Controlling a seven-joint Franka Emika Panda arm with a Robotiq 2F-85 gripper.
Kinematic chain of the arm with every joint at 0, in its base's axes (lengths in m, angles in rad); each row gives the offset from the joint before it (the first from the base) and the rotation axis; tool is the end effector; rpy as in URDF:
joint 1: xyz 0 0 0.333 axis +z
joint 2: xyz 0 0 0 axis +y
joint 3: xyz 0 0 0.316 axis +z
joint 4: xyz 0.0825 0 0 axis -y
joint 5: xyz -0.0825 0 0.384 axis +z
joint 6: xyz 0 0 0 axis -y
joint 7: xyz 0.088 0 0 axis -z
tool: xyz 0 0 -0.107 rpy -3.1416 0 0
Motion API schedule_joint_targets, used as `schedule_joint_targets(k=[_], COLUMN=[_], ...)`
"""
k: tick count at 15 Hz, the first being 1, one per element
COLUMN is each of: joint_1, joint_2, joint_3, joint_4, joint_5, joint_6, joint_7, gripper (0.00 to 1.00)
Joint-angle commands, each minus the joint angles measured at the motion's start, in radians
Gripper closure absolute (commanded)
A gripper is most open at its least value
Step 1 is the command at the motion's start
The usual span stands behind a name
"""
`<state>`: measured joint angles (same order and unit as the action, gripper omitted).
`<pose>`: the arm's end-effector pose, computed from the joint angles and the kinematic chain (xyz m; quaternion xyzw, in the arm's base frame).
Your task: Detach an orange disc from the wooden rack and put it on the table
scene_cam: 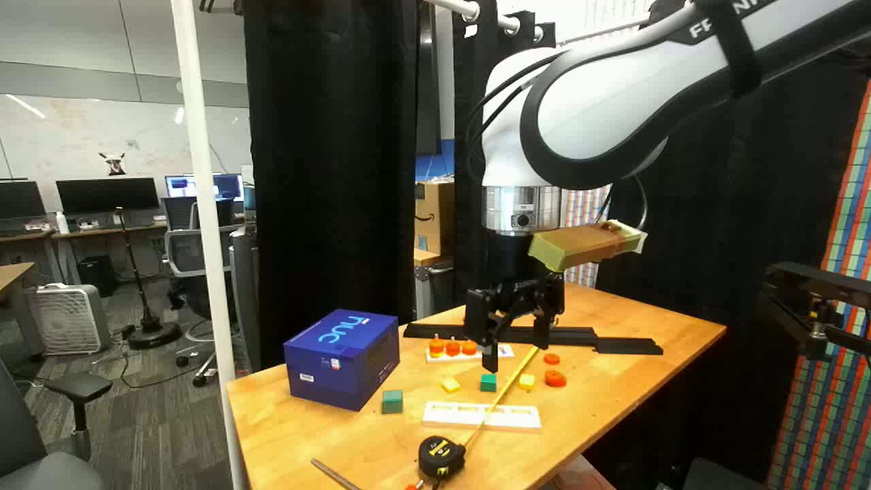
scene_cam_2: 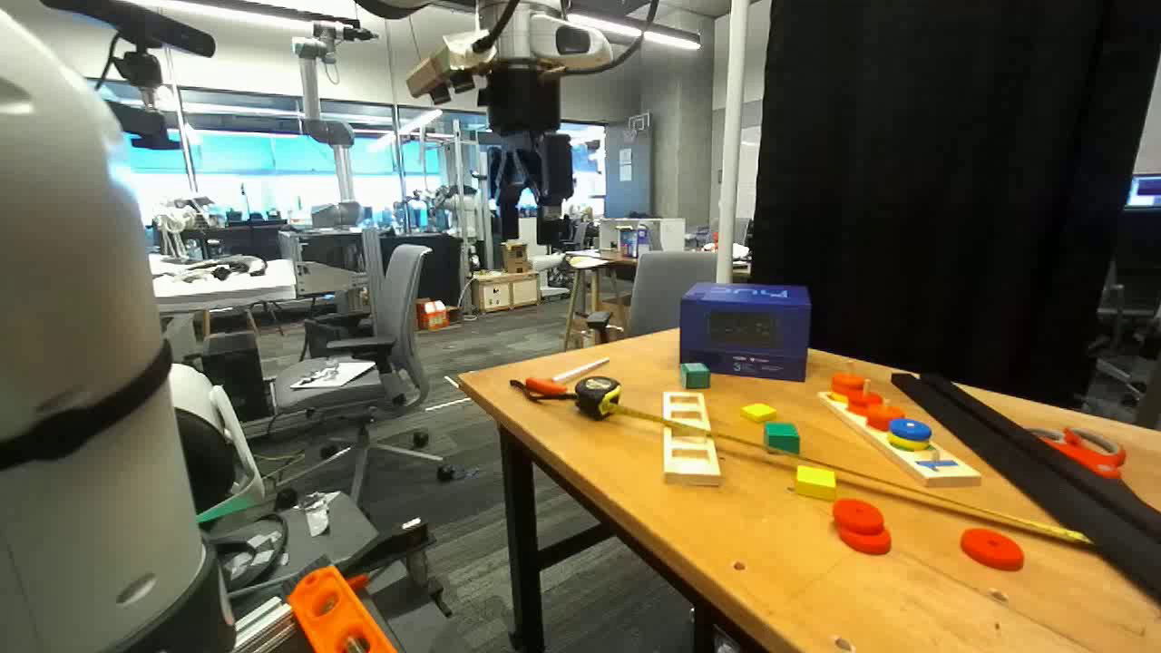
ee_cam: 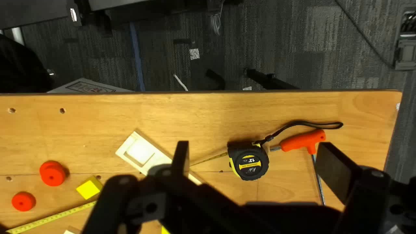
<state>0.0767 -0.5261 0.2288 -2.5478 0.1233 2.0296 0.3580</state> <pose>0.3647 0.1235 0.4428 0.9976 -0.0687 0.0004 0.0018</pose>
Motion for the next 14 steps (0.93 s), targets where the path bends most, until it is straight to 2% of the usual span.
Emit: schedule_joint_targets(k=[1, 10, 14], joint_1=[0.009, 0.009, 0.004], joint_2=[0.001, 0.0, 0.01], joint_3=[-0.009, -0.015, -0.025], joint_4=[0.005, 0.017, 0.055], joint_5=[-0.005, -0.011, -0.13], joint_6=[-0.002, -0.011, -0.028], joint_7=[0.004, -0.014, -0.122], gripper=[0.0, 0.0, 0.0])
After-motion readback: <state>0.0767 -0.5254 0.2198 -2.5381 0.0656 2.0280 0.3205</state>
